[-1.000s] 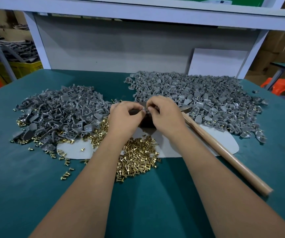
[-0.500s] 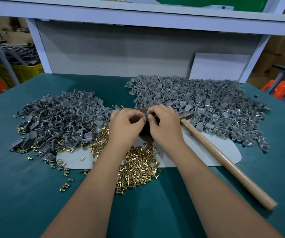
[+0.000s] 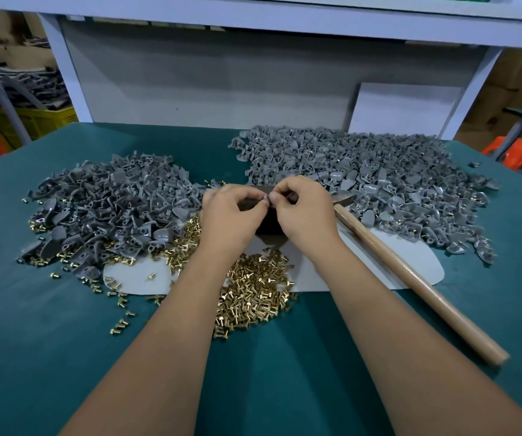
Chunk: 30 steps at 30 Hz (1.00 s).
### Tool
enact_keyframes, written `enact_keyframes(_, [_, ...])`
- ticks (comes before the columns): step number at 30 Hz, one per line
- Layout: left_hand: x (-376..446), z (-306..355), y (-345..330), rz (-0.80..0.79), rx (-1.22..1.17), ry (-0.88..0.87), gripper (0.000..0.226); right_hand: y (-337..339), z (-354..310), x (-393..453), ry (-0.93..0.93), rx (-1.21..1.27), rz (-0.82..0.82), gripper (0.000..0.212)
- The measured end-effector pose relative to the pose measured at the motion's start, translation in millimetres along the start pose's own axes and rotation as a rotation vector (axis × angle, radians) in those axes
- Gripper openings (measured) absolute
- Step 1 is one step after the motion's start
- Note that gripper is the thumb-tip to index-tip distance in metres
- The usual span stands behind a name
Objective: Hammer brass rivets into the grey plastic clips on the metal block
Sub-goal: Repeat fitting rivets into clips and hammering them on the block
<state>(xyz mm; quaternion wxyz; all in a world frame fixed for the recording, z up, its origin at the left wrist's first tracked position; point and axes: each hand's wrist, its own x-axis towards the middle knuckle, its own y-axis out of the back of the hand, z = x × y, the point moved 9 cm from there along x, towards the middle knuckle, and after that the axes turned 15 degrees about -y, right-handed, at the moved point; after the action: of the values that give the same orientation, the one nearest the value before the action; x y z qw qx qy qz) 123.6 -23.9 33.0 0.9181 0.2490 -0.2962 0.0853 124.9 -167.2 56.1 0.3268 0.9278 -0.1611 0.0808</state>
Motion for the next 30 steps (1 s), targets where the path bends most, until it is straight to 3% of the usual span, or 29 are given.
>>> enact_keyframes(9, [-1,1,0,0.000,-0.026,0.007,0.008,-1,4,-5,0.056,0.053,0.036,0.010])
enact_keyframes(14, [-2,2,0,-0.006,-0.002,0.007,0.008,2,18,-3,-0.106,0.396,-0.069,0.025])
enact_keyframes(18, [-2,3,1,-0.008,-0.012,-0.002,0.008,3,23,-3,-0.170,0.501,-0.076,0.027])
enact_keyframes(30, [-1,1,0,-0.012,-0.013,0.001,0.010,1,16,-1,-0.010,0.300,-0.018,0.023])
